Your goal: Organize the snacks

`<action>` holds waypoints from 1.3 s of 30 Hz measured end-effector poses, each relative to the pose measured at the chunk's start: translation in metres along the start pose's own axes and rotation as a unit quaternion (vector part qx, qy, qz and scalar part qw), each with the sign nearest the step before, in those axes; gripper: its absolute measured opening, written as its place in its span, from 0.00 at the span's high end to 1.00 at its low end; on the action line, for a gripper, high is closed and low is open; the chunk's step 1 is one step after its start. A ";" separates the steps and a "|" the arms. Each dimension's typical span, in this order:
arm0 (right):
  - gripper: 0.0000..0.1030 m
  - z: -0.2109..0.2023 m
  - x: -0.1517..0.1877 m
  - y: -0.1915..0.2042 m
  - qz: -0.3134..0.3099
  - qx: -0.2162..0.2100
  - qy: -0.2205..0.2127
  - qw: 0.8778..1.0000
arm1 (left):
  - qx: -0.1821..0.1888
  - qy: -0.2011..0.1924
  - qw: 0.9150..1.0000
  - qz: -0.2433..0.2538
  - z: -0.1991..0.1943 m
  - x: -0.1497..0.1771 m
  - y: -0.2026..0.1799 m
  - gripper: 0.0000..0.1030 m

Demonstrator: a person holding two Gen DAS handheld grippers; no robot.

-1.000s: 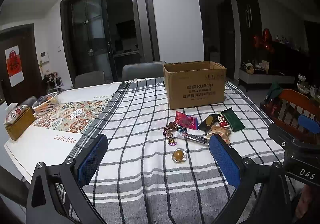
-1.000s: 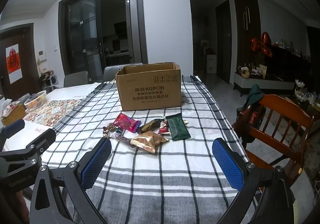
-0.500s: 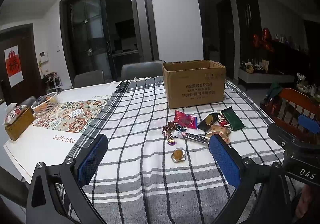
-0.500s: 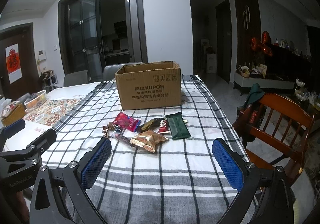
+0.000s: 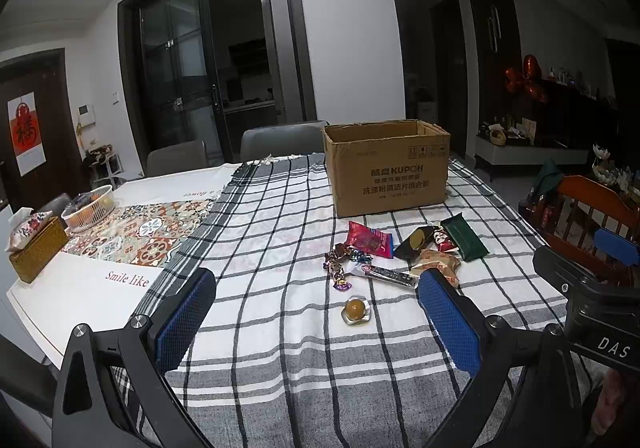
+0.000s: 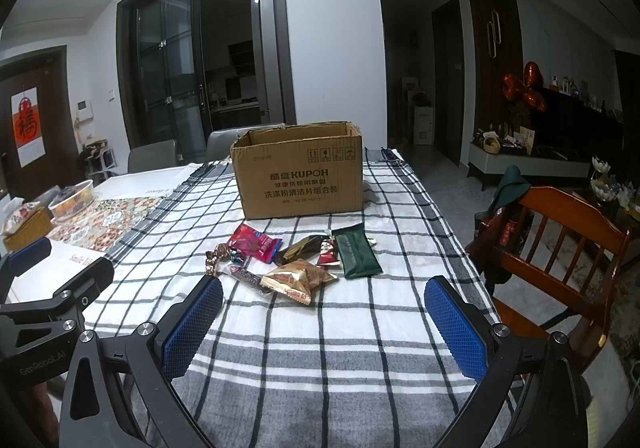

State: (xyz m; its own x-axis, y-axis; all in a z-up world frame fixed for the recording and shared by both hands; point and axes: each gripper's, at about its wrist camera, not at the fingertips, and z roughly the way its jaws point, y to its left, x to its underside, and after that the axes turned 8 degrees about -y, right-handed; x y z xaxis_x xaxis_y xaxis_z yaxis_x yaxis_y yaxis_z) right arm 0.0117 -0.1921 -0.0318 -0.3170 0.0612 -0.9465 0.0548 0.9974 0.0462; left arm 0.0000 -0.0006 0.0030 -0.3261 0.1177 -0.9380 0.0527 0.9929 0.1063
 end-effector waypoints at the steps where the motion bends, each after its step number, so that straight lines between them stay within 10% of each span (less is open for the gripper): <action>1: 0.01 0.000 0.000 0.000 0.000 0.000 0.000 1.000 | 0.000 0.000 1.000 0.000 0.000 0.000 0.000 0.00; 39: 0.01 0.027 0.012 0.012 -0.015 -0.014 0.032 0.999 | -0.001 0.020 1.000 0.014 0.021 0.008 0.002 0.00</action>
State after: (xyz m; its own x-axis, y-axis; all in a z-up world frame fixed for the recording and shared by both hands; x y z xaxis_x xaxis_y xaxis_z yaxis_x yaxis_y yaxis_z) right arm 0.0338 -0.1802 -0.0510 -0.3784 0.0335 -0.9251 0.0184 0.9994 0.0286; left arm 0.0173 0.0022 -0.0110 -0.3626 0.1452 -0.9206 0.0595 0.9894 0.1326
